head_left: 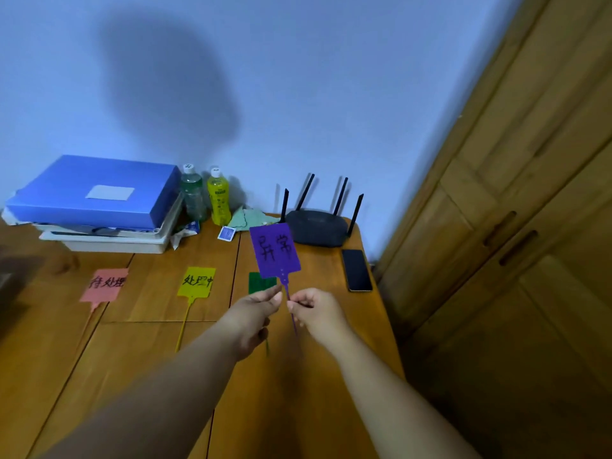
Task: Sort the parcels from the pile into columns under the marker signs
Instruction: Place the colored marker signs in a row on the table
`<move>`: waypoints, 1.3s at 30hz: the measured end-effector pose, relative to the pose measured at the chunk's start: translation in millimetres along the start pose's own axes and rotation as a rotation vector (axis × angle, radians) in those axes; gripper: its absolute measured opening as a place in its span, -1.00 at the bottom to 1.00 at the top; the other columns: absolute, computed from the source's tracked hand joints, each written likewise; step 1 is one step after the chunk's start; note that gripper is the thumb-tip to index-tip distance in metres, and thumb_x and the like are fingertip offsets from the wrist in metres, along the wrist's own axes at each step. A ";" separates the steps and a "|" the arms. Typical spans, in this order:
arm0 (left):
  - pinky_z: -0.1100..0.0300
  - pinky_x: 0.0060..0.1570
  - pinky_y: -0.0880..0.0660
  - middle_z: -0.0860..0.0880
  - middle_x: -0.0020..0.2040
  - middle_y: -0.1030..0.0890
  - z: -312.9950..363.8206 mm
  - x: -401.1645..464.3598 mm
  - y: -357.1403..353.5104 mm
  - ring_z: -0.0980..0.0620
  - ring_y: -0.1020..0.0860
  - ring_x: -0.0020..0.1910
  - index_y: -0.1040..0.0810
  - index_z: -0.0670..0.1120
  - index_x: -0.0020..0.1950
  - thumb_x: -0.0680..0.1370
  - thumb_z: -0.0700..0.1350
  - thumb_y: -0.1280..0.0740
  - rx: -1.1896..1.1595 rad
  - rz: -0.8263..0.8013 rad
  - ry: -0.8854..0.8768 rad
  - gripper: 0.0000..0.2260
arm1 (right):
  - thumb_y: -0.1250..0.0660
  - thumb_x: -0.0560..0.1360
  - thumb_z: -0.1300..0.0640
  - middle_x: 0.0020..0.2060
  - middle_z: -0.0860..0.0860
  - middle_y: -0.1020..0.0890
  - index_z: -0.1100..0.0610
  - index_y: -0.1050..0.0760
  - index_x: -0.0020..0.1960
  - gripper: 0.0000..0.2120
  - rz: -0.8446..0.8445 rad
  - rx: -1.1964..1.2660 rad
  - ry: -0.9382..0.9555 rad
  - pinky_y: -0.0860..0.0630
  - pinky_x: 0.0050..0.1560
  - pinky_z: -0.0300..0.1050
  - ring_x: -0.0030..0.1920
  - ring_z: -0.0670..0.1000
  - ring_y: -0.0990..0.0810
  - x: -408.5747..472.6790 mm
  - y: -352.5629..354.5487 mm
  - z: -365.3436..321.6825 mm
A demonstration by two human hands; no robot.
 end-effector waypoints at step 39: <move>-0.12 0.40 -0.26 -0.06 0.49 -0.32 28.8 -5.0 142.5 -0.09 -0.28 0.46 -0.22 0.08 0.53 0.62 0.13 -0.13 0.903 0.493 -0.179 -0.53 | 0.04 0.65 -0.14 0.04 0.13 -0.58 0.16 -0.55 0.09 -0.50 0.141 -0.941 -0.046 -0.46 -0.14 -0.02 0.05 0.17 -0.54 115.9 7.8 8.0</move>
Point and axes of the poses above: each hand's wrist, its own x-axis towards the middle knuckle, its own y-axis out of the back of the hand, z = x × y, the point moved 3 cm from there along x, towards the middle knuckle
